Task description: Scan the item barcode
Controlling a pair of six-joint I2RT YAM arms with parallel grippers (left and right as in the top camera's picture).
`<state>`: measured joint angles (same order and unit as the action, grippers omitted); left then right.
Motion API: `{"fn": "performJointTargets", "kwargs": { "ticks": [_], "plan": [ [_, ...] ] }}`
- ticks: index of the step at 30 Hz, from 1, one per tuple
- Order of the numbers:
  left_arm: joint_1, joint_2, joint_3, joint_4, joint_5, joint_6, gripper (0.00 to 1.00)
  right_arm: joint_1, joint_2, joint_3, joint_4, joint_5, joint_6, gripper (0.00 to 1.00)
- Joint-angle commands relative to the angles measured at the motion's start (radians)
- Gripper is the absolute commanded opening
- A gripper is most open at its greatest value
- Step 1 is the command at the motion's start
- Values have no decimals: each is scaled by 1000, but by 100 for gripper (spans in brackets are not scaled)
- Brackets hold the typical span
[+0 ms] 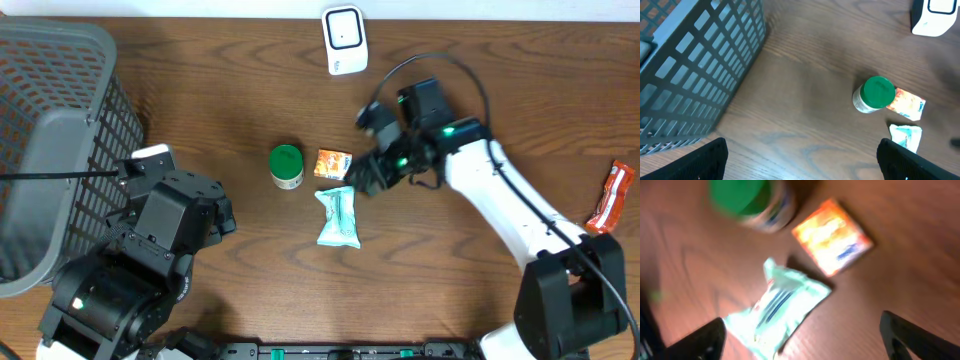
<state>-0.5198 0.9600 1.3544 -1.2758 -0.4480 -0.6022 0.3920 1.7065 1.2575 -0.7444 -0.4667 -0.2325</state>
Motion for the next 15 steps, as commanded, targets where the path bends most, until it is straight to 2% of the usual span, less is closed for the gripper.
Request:
{"fn": "performJointTargets", "kwargs": {
  "ticks": [1,3,4,6,12,15],
  "plan": [
    [4,0,6,-3,-16,5,96,71,0,13,8,99,-37,94],
    [4,0,6,-3,-16,6,96,101,0,13,38,178,198,91],
    [4,0,6,-3,-16,6,95,113,0,13,44,198,294,86],
    [4,0,6,-3,-16,6,95,134,3,13,46,206,425,78],
    [4,0,6,-3,-16,5,95,210,72,13,45,298,619,74],
    [4,-1,6,-3,-16,5,95,262,134,13,45,297,675,64]
  ]
}}
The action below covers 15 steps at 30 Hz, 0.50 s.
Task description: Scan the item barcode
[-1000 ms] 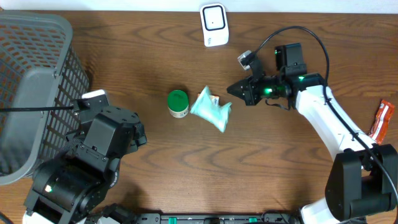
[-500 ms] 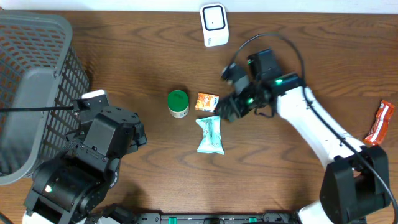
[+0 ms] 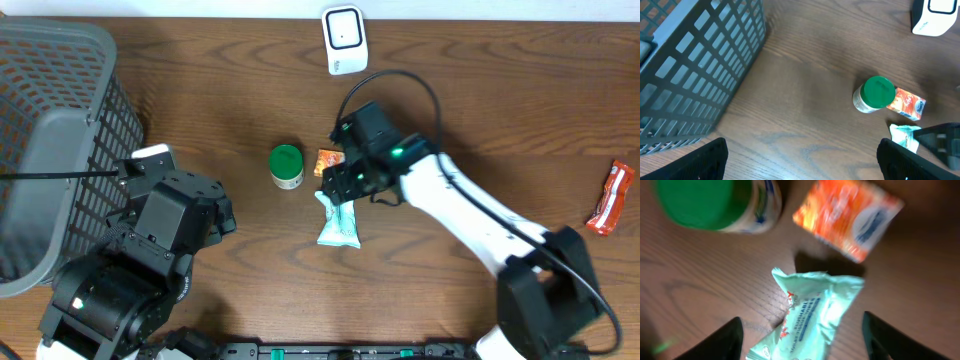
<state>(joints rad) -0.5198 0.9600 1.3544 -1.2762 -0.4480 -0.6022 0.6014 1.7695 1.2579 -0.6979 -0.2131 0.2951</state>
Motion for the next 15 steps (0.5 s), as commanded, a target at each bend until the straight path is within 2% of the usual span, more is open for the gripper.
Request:
{"fn": "performJointTargets", "kwargs": {
  "ticks": [1,7,13,15],
  "plan": [
    [4,-1,6,-3,-16,6,95,66,86,13,-2,43,158,61],
    [4,0,6,-3,-16,5,95,122,108,13,-55,115,211,53],
    [4,0,6,-3,-16,6,95,134,115,2,-102,165,213,58],
    [4,0,6,-3,-16,6,95,134,126,0,-102,168,213,57]
  ]
}}
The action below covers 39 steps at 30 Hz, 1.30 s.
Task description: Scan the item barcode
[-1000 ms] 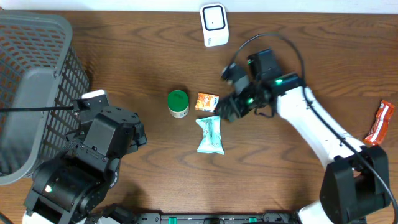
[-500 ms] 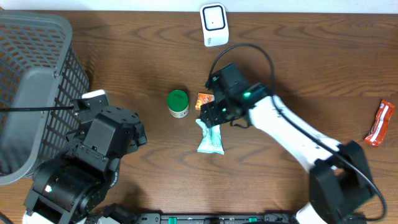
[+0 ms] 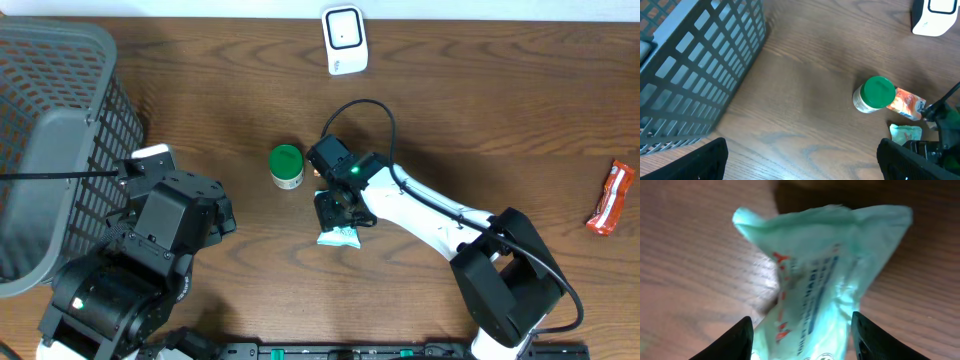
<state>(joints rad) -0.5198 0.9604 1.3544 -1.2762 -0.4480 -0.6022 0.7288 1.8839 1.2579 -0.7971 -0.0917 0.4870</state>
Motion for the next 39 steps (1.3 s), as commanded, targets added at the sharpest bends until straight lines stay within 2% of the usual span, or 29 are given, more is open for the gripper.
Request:
{"fn": "performJointTargets", "kwargs": {
  "ticks": [1,2,7,8,10,12,18,23,30,33,36,39],
  "plan": [
    [4,-1,6,-3,-16,6,95,6,19,0,-3,46,22,56],
    [4,-1,6,-3,-16,5,95,6,30,0,-2,47,22,52],
    [4,-1,6,-3,-16,6,95,6,76,0,0,35,35,4],
    [4,-1,6,-3,-16,5,95,6,78,0,0,34,40,1],
    [4,-1,6,-3,-16,6,95,1,76,5,-12,3,45,1],
    [4,-1,6,-3,-16,6,95,-20,63,38,-80,-121,44,1],
    [4,-1,6,-3,-16,6,95,-124,51,229,-416,-453,19,1],
    [4,-1,6,-3,-16,6,95,-230,51,328,-665,-708,-202,1],
    [4,-1,6,-3,-16,6,95,-385,52,319,-900,-834,-369,1],
    [4,-1,6,-3,-16,6,95,-420,52,319,-855,-825,-416,1],
    [4,-1,6,-3,-16,6,95,-422,52,321,-686,-743,-408,2],
    [4,-1,6,-3,-16,6,95,-420,52,332,-463,-640,-328,2]
  ]
}}
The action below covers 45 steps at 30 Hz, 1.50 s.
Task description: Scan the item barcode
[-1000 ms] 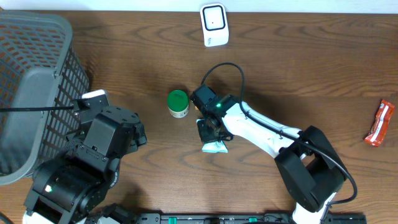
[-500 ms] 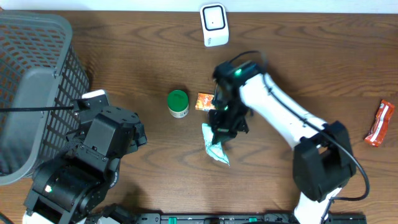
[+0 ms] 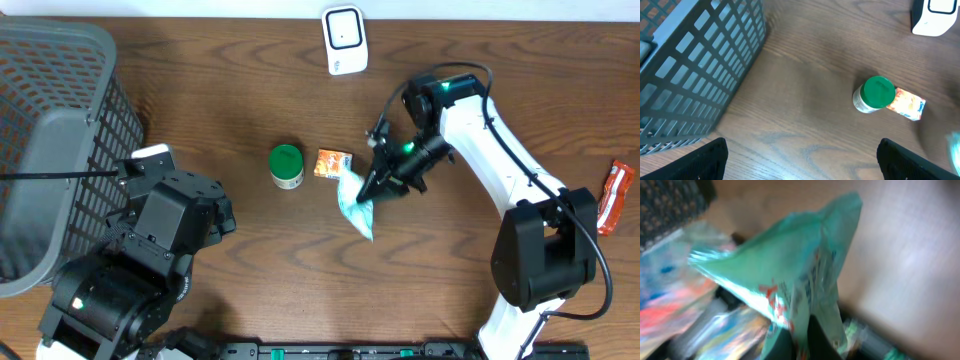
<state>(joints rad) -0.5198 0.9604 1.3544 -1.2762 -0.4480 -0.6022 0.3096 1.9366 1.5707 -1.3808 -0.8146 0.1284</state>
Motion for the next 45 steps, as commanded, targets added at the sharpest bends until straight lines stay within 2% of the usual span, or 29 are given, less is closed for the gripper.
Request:
{"fn": "performJointTargets", "kwargs": {
  "ticks": [1,5,11,17,18,20,21,22,27,28,33,36,38,40,45],
  "plan": [
    [4,-1,6,-3,-16,5,95,-1,-1,25,192,132,65,2],
    [4,-1,6,-3,-16,6,95,-1,-1,37,483,351,188,2],
    [4,-1,6,-3,-16,6,95,8,12,37,782,453,181,1],
    [4,-1,6,-3,-16,6,95,32,55,38,867,525,163,1],
    [4,-1,6,-3,-16,6,95,36,66,38,863,526,163,13],
    [4,-1,6,-3,-16,6,96,44,85,38,861,530,158,56],
    [4,-1,6,-3,-16,6,96,52,97,38,866,538,138,67],
    [4,-1,6,-3,-16,6,95,66,111,38,874,569,104,74],
    [4,-1,6,-3,-16,6,96,131,159,39,926,657,-100,91],
    [4,-1,6,-3,-16,6,95,149,177,45,940,676,-164,91],
    [4,-1,6,-3,-16,6,95,183,228,64,943,811,-266,81],
    [4,-1,6,-3,-16,6,95,185,257,64,947,882,-305,70],
    [4,-1,6,-3,-16,6,95,180,273,64,946,900,-344,55],
    [4,-1,6,-3,-16,6,95,177,276,64,949,903,-370,49],
    [4,-1,6,-3,-16,5,95,175,277,64,997,897,-377,45]
  ]
}}
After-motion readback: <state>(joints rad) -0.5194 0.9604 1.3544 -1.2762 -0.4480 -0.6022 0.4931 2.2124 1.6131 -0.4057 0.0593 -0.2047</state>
